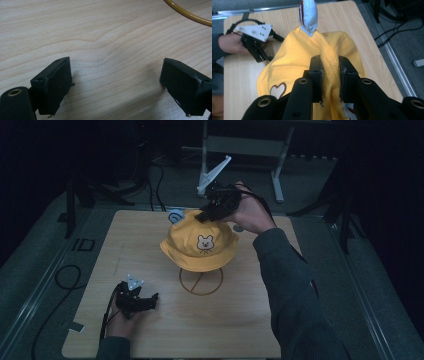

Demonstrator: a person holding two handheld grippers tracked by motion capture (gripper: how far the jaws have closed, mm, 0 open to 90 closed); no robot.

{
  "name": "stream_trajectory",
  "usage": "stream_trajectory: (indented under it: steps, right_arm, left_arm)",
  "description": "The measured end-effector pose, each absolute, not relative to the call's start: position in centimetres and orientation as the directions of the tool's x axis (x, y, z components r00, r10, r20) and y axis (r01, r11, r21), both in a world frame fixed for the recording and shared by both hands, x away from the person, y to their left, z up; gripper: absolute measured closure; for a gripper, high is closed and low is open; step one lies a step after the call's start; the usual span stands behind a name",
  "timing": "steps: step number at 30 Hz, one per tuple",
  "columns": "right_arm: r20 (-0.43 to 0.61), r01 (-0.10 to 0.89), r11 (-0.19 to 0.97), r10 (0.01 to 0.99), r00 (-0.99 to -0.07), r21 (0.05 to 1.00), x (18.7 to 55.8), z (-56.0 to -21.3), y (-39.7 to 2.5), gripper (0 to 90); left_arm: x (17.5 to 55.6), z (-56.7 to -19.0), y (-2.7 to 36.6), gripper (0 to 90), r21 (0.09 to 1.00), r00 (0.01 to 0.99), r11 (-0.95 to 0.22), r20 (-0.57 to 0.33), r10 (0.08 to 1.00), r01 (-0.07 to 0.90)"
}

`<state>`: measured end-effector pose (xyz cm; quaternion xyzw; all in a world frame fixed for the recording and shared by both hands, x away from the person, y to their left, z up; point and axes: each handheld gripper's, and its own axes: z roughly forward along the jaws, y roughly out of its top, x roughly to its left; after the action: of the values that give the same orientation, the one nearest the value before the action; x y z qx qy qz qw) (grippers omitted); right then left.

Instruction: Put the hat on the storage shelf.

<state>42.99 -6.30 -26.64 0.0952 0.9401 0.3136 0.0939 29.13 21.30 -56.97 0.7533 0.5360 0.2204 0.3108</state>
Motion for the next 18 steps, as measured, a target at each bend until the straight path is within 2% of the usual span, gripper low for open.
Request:
stream_trajectory:
  steps: [3,11,18]
  right_arm:
    - [-0.119,0.112,0.798,0.223,-0.968,0.592,42.97,-26.97,-5.98,72.3]
    - [-0.133,0.096,0.836,0.198,-0.971,0.540,42.36,-27.54,-5.63,45.3]
    - [-0.153,0.098,0.850,0.205,-0.967,0.518,42.21,-27.49,-5.85,35.5]
  left_arm:
    - [29.13,-56.97,21.30,10.5,0.705,0.328,-0.232,-0.001,0.945,0.671]
    - [29.13,-56.97,21.30,10.5,0.705,0.328,-0.232,-0.001,0.945,0.671]
    - [29.13,-56.97,21.30,10.5,0.705,0.328,-0.232,-0.001,0.945,0.671]
